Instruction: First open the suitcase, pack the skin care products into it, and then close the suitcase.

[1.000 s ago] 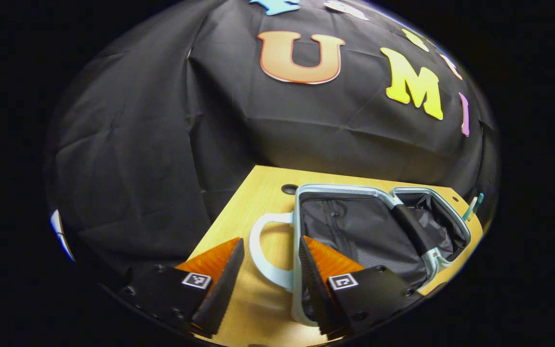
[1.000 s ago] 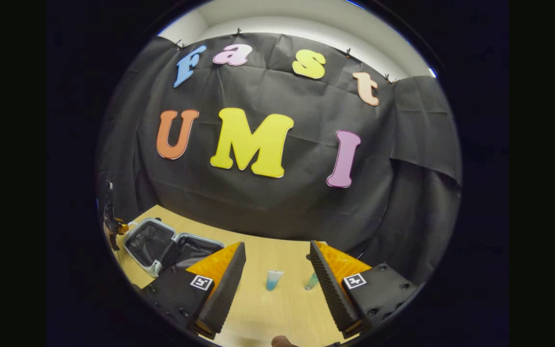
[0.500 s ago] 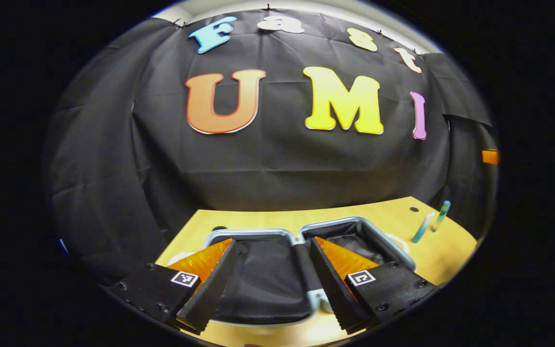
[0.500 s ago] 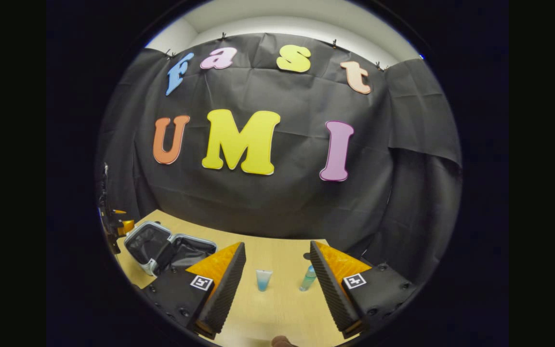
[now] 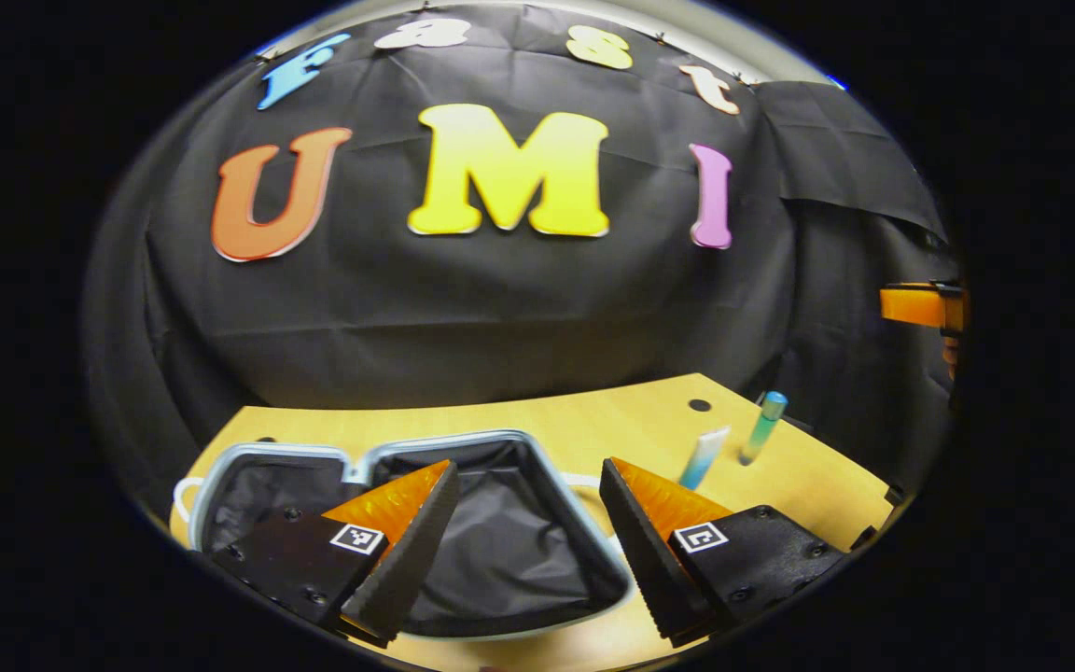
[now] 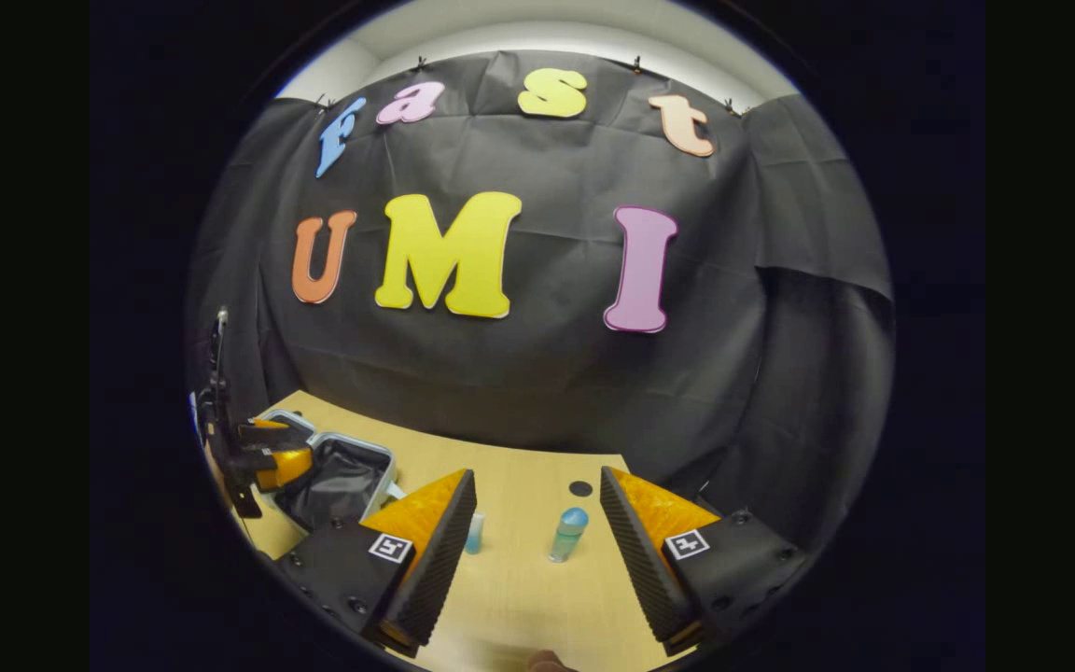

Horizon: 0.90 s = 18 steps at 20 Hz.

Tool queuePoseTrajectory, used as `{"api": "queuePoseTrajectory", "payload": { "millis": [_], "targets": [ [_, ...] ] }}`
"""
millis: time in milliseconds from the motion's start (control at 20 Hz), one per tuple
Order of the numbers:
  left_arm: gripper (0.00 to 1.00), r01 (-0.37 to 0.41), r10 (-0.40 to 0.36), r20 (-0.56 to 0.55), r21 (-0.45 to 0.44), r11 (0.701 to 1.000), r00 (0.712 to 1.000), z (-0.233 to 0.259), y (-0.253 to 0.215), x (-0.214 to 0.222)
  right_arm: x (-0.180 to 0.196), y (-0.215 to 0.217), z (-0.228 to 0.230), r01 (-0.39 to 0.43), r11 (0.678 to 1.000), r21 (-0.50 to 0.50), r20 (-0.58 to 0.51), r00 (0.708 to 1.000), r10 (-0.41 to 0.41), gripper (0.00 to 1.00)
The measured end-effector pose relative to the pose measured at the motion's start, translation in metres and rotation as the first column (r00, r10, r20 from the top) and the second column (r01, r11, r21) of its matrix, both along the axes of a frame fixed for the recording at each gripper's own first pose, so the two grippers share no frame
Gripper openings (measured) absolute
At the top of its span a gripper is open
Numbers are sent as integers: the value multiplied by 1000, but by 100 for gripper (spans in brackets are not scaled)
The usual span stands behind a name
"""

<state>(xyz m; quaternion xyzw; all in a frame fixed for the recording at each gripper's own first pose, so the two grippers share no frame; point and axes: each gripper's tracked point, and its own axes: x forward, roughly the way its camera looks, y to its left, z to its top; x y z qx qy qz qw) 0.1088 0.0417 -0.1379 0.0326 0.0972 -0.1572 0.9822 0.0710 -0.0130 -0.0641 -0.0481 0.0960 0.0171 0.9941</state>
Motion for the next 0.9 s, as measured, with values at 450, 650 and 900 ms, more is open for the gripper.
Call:
{"api": "queuePoseTrajectory", "payload": {
  "millis": [450, 650, 900],
  "targets": [
    [97, 184, -183, -107, -1, 983, 977, -90, -160, 25, 24, -62, -43, 8, 1000, -22, -72, 997, -9, 80],
    [97, 207, -197, -142, 54, 977, 970, -126, -197, 50, 29, -86, -60, 21, 1000, -14, -103, 994, -22, 79],
    [97, 157, -144, -168, 65, 985, 975, -153, -213, 82, 28, -120, -77, 65, 998, -19, -137, 988, -67, 80]
  ]
}}
